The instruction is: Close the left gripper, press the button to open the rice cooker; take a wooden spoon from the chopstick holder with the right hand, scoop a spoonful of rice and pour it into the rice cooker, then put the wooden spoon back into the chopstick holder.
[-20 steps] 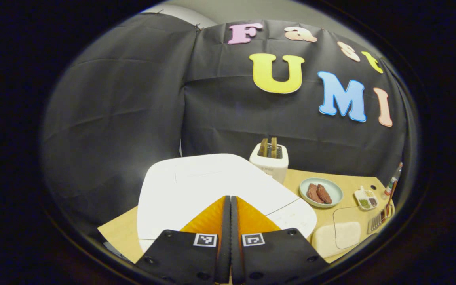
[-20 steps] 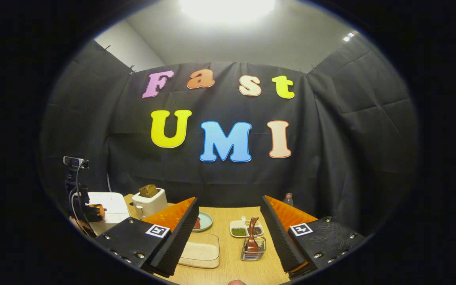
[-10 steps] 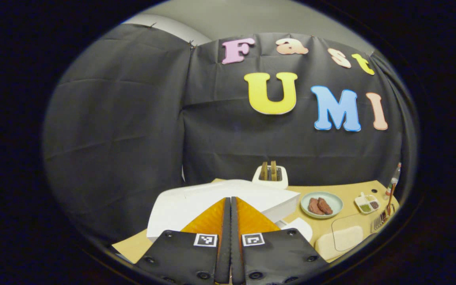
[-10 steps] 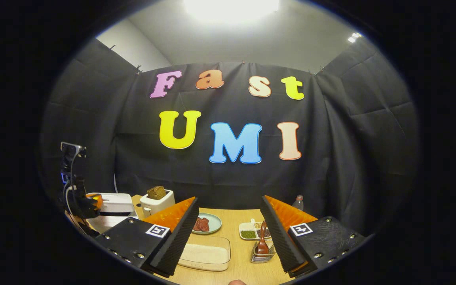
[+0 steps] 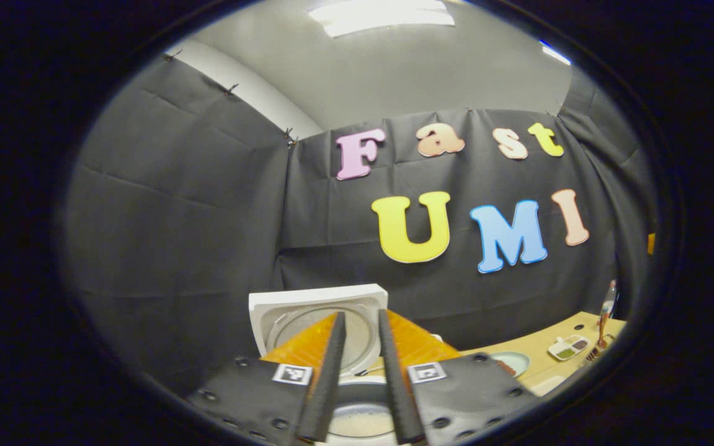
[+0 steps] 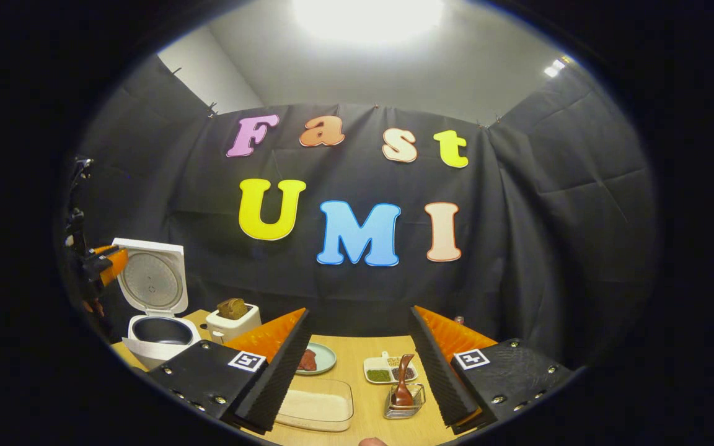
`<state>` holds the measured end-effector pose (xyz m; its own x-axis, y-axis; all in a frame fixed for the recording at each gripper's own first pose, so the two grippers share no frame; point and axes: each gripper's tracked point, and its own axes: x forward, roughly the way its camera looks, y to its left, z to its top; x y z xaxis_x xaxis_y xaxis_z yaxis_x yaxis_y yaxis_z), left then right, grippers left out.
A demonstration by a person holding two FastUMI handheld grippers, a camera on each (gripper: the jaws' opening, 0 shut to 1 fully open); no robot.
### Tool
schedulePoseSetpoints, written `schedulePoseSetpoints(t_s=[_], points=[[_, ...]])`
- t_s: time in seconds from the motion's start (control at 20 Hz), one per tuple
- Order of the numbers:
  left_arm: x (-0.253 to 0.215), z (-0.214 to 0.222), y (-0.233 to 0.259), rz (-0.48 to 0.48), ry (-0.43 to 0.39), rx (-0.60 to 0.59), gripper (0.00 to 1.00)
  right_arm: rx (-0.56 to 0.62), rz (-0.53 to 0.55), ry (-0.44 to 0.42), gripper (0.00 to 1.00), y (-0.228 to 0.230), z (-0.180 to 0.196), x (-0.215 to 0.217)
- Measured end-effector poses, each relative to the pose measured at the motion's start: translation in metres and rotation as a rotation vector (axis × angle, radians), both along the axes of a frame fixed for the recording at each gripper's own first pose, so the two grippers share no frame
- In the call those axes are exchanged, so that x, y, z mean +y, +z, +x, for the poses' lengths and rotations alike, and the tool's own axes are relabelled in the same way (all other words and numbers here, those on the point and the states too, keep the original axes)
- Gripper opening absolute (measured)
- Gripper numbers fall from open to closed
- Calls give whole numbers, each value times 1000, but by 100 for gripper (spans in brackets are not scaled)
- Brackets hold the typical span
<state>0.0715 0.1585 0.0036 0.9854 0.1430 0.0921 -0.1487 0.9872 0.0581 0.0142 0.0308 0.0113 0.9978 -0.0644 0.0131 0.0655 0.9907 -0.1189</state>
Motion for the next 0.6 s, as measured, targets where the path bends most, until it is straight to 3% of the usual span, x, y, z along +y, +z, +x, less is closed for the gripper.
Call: schedulePoseSetpoints(t_s=[0.1,0.35,0.6], points=[[-13,-13,10,-9,-9,-14,100,2,-2,-5,95,-1,11,-14],[-62,-42,23,-21,-49,-23,100,27,29,-13,95,-9,44,-56],[-102,-64,17,1,-65,21,100,130,71,11,95,-51,81,-87]])
